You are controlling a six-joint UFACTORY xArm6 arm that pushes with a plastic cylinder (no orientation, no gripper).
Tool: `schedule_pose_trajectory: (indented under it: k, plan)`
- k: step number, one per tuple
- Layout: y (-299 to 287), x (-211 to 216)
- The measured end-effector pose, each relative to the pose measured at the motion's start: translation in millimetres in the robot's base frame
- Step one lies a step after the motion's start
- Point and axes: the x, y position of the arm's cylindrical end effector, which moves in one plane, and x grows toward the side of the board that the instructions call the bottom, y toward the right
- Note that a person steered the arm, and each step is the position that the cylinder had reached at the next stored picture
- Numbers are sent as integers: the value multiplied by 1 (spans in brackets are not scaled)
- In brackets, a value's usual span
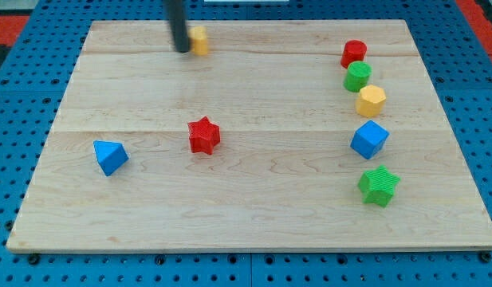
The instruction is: Move the yellow heart towards the red circle
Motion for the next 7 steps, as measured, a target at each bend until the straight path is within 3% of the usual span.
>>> schedule_pose_trajectory:
  k: [1,4,7]
  plan:
    - [-20,-8]
    - [89,-48]
    - [185,-41]
